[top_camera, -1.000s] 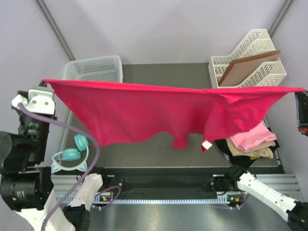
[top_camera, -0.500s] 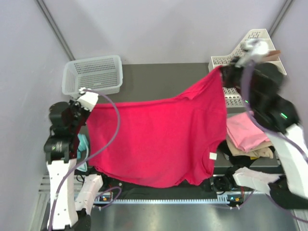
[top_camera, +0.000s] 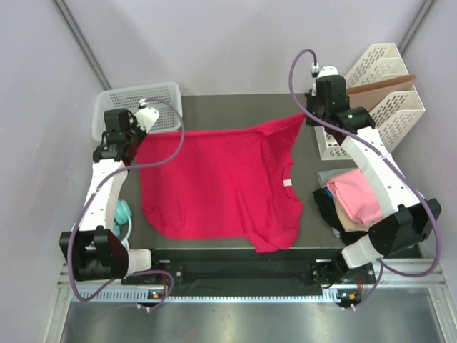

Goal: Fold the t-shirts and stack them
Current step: Flatten out the tshirt

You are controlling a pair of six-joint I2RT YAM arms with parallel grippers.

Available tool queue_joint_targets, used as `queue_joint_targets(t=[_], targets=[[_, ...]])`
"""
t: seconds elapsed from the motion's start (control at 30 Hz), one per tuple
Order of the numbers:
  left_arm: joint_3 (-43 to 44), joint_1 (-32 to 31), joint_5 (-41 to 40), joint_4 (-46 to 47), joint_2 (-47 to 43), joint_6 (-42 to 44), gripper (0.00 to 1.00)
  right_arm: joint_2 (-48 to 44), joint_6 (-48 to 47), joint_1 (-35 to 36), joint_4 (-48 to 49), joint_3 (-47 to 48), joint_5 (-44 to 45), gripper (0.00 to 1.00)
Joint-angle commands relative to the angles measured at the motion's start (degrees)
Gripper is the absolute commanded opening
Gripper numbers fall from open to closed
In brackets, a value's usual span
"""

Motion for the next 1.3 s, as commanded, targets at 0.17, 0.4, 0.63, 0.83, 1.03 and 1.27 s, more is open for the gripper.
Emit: queue_joint_targets(t=[0.17, 0.4, 0.63, 0.83, 1.03, 1.27], targets=[[-5.5, 0.3, -1.0, 6.6, -10.5, 4.8, 0.00, -12.1, 1.5, -0.5, 2.0, -3.9, -0.1, 0.00], [-1.2, 0.3, 2.1, 1.7, -23.2, 3.4, 0.00, -25.7, 2.6, 1.1, -1.7, -1.1, -4.5, 0.00], [21.0, 0.3, 9.3, -4.0, -30.0, -8.2, 0.00, -40.1, 2.1, 2.0, 2.6, 9.4, -21.1, 0.00], [35.8, 0.3, 10.4, -13.8, -30.9, -9.0, 0.00, -44.6, 2.1, 1.3, 1.5, 17.8, -27.7, 0.00], [48.5, 0.3, 11.4, -22.8, -29.5, -10.3, 0.00, -46.9, 1.9, -0.1, 1.9, 20.3, -28.6, 0.00], [32.1, 0.3, 11.8, -22.4, -32.0, -8.2, 0.00, -40.8, 0.6, 0.2, -0.7, 17.7, -13.9, 0.00]])
